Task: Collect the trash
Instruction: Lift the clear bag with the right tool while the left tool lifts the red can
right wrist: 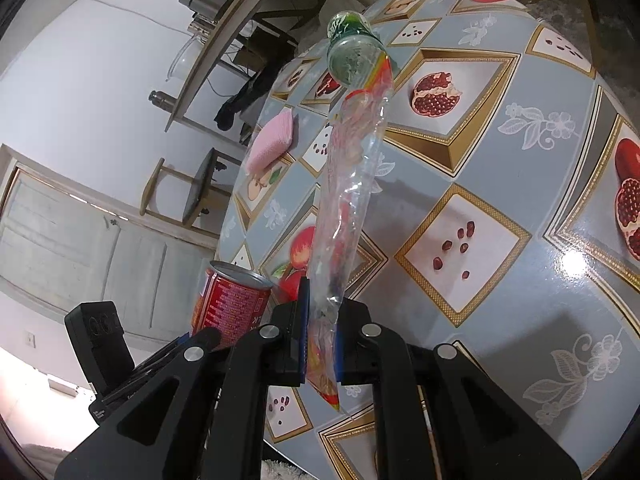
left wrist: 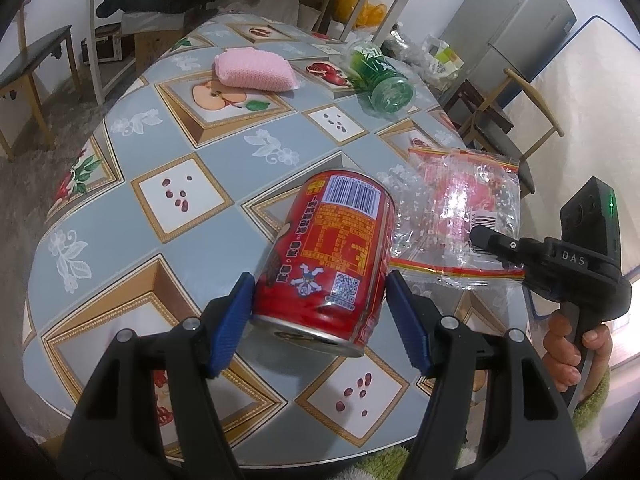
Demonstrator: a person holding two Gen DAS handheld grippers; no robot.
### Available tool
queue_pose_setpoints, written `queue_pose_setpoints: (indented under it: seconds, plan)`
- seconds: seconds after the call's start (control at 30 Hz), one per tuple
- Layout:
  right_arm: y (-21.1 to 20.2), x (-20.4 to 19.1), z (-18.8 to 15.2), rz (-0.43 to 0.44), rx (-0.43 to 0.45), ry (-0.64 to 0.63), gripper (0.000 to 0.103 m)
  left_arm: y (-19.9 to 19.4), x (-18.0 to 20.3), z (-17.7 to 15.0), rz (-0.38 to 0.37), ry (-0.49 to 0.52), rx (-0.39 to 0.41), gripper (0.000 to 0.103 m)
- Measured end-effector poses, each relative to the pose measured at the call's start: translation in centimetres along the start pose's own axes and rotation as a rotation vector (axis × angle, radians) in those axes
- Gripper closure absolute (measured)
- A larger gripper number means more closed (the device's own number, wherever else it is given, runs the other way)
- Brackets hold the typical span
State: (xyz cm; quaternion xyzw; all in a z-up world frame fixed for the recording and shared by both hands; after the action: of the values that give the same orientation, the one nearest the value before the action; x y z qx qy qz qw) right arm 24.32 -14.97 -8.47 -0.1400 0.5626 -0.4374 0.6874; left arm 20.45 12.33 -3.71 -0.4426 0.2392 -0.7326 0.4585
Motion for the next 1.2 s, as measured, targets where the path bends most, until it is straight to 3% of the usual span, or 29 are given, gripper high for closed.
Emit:
queue_pose_setpoints:
  seconds: [0.87, 1.2]
  plan:
    - [-4.5, 0.6, -0.9, 0.014, 0.079, -0.004, 0.093, -1.8, 4.2, 0.4, 0.011, 0.116, 0.075, 0.039]
    - [-8.1, 1.6, -2.0, 0.020, 0.155, 0.008, 0.093, -2.3, 7.1, 0.6, -0.032, 0.167, 0.090, 0.039]
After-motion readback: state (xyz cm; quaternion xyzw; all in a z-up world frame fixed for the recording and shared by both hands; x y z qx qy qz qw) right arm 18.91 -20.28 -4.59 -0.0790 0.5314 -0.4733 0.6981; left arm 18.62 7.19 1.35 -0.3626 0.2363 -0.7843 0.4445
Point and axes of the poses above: each gripper's, at about its wrist camera, not at the fingertips, and y roughly the way its jaws point, x to its right, z to its top, the point moved 1 cm from there along y, roughly the way its jaws point, and after that the axes turned 6 degrees about -z, right-handed, at the moved point
